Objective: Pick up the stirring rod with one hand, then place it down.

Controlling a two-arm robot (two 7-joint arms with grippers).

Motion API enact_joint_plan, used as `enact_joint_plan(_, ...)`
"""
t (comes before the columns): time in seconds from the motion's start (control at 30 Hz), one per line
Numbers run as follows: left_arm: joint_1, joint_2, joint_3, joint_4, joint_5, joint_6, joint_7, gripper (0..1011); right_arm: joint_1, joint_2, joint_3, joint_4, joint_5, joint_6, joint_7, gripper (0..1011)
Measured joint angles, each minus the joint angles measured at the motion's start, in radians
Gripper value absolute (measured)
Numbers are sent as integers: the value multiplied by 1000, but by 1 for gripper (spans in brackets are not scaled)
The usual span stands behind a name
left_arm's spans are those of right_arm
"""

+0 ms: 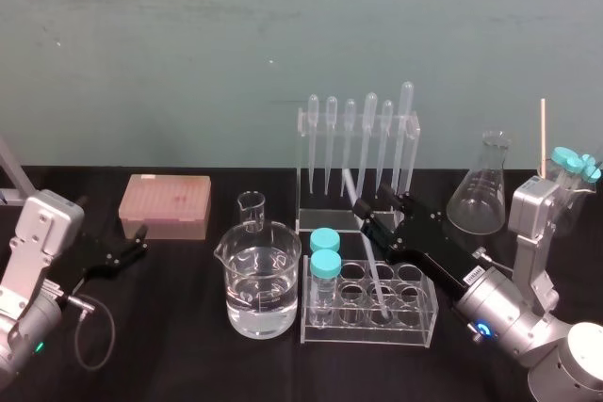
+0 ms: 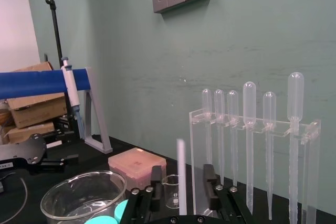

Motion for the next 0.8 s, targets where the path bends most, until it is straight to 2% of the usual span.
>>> enact_joint_plan(0.03, 0, 0, 0, 0, 0, 0, 0, 1000, 0, 0, 0, 0, 0, 0, 0, 471)
enact_joint_plan(0.2, 0, 0, 0, 0, 0, 0, 0, 1000, 0, 0, 0, -1, 1, 0, 0, 673)
enact_joint_plan(0.33, 0, 0, 0, 0, 0, 0, 0, 1000, -1, 1, 0, -3, 1, 2, 0, 781)
enact_joint_plan(0.4, 0, 0, 0, 0, 0, 0, 0, 1000, -11, 8, 6, -29, -4, 21, -22, 835)
enact_joint_plan(0.43, 0, 0, 0, 0, 0, 0, 0, 1000, -21, 13, 14, -46, -14, 33, -50, 888)
enact_joint_plan(0.53, 0, 0, 0, 0, 0, 0, 0, 1000, -37, 19, 34, -70, -40, 46, -111, 934)
enact_joint_plan(0.6, 0, 0, 0, 0, 0, 0, 0, 1000, -51, 23, 54, -82, -84, 53, -188, 995)
enact_joint_plan(0.67, 0, 0, 0, 0, 0, 0, 0, 1000, -60, 27, 70, -87, -129, 56, -255, 1002)
enact_joint_plan(0.7, 0, 0, 0, 0, 0, 0, 0, 1000, -69, 31, 86, -88, -168, 72, -321, 1003)
enact_joint_plan(0.8, 0, 0, 0, 0, 0, 0, 0, 1000, -81, 35, 110, -78, -232, 112, -426, 1003)
